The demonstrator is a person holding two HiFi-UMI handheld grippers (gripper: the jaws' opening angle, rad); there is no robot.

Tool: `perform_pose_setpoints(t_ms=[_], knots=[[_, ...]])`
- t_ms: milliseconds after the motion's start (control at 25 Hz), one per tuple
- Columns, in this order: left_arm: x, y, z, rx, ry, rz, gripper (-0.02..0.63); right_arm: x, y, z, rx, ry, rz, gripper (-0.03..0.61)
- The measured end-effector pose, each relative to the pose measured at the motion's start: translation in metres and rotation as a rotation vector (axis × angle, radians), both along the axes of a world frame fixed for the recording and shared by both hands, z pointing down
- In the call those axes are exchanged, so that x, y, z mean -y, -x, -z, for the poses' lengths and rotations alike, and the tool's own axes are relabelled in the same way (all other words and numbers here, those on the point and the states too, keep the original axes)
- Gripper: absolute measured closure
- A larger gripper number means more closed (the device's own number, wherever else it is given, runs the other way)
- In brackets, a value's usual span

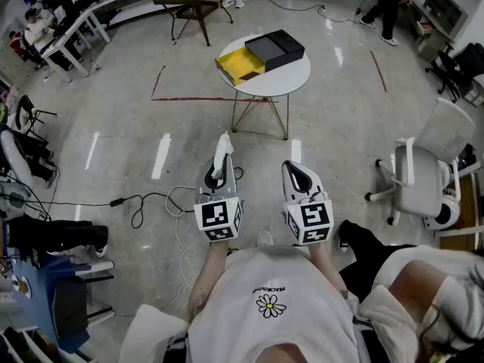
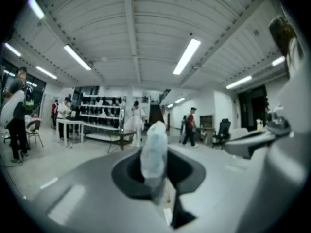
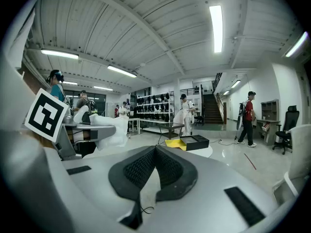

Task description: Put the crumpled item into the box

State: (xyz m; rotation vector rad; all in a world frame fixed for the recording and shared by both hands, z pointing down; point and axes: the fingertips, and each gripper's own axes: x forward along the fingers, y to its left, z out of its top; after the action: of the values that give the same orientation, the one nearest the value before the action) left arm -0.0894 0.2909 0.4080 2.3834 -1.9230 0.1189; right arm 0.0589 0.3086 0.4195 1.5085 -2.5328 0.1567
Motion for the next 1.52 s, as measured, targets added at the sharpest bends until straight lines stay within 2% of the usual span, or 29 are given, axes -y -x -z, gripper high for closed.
perform_pose_setpoints(t_ms=[360, 640, 800, 960, 1240, 1520], knots=[[0.009, 0.001, -0.001, 0.009, 0.004, -0.002, 0.568, 0.007, -0.002, -0.003, 0.002, 0.002, -0.001, 0.580], [0.014, 0.015, -0.003, 0.008, 0.011, 0.032, 0.568, 0.008, -0.003, -0.004, 0.082, 0.013, 0.004, 0.578], [0.029, 0.022, -0.003, 0.010, 0.003, 0.041, 0.568, 0.018, -0.004, -0.003, 0.076, 0.000, 0.016, 0.578], [0.071, 0.023, -0.005, -0.007, -0.023, 0.040, 0.568, 0.051, -0.005, 0.000, 0.038, -0.038, 0.033, 0.578], [0.132, 0.023, 0.001, 0.012, -0.058, 0.044, 0.568, 0.121, 0.008, 0.007, -0.018, -0.092, 0.047, 0.578], [0.225, 0.038, 0.010, 0.014, -0.049, 0.004, 0.568, 0.209, 0.041, 0.006, -0.033, -0.049, 0.062, 0.578]])
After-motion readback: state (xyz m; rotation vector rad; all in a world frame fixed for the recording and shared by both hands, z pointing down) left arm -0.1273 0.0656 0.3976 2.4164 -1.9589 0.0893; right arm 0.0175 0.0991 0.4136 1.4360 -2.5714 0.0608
